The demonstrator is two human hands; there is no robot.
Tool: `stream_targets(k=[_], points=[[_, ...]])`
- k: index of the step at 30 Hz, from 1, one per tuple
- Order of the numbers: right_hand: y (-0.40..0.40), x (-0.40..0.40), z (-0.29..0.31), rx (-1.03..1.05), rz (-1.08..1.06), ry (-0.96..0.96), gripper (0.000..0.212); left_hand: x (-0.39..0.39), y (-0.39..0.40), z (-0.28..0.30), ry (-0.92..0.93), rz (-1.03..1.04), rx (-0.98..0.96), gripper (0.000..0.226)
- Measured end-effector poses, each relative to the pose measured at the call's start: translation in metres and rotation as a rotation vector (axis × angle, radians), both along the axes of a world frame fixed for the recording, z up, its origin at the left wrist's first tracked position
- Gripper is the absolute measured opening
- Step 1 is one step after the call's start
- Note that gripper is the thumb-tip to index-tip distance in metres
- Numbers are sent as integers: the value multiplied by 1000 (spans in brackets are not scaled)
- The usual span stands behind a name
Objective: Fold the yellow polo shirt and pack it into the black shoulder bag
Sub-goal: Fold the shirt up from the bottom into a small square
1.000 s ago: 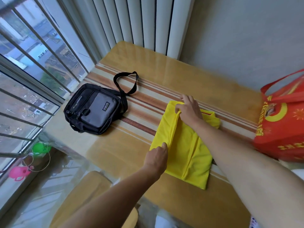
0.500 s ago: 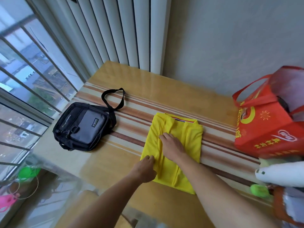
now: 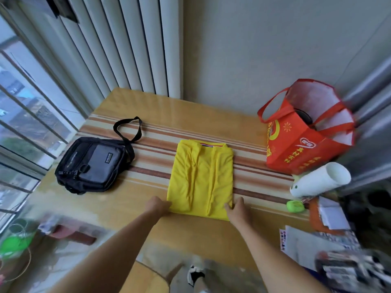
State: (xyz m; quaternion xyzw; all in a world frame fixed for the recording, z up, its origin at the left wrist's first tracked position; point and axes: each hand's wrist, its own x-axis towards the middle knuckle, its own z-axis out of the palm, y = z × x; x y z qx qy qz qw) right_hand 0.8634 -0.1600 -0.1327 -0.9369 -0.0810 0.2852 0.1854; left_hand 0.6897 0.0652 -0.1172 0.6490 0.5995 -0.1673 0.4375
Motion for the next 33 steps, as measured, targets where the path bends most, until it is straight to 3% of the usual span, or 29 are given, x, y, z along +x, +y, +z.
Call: stream_targets(k=[8, 10, 12, 15, 22, 25, 29, 33], points=[[-12, -12, -6, -65, -143, 125, 18, -11, -2, -10, -34, 25, -84, 10], [-24, -20, -9, -62, -203, 248, 14, -22, -4, -13, 45, 29, -255, 10], [-39, -29, -14, -99, -237, 399, 21, -34, -9, -11, 184, -100, -468, 10], [-52, -34, -14, -85, -211, 447, 34, -41, -9, -3, 274, -239, -559, 12], [-25, -2, 54, 281, -267, 428, 4, 1, 5, 44, -81, -105, -183, 17], [-1, 29, 74, 409, -325, 444, 12, 31, 20, 63, -189, 12, -176, 4], [34, 75, 68, 570, -451, 390, 27, 77, 50, 59, -378, 290, -200, 18], [60, 106, 35, 453, -263, 270, 15, 115, 74, 35, -457, 331, -186, 18]])
